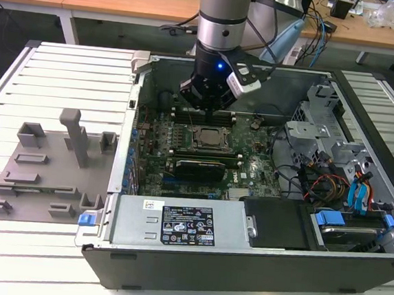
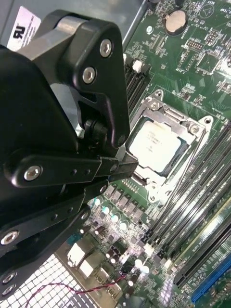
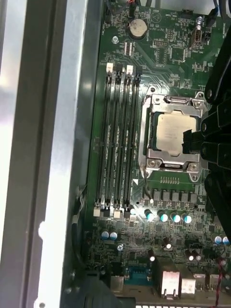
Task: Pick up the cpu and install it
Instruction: 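Install the first cpu locking lever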
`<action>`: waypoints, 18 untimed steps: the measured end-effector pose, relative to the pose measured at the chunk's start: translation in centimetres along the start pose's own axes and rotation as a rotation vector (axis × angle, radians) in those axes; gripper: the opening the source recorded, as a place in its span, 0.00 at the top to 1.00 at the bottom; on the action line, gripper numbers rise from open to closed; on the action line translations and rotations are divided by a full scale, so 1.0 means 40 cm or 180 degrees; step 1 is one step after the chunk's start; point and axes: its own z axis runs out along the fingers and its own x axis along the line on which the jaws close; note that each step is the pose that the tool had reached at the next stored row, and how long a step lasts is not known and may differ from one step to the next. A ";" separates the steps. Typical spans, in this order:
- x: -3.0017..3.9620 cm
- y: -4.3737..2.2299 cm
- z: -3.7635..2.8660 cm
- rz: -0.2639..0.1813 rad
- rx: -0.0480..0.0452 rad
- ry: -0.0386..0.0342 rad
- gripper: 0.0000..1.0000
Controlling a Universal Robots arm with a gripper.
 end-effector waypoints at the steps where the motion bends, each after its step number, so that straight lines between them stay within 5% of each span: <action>1: 0.009 0.001 0.000 0.0000 0.0000 0.0000 0.89; 8: 0.036 0.005 -0.001 0.0000 0.0000 0.0000 0.89; 18: 0.103 0.022 -0.002 0.0000 0.0002 0.0001 0.89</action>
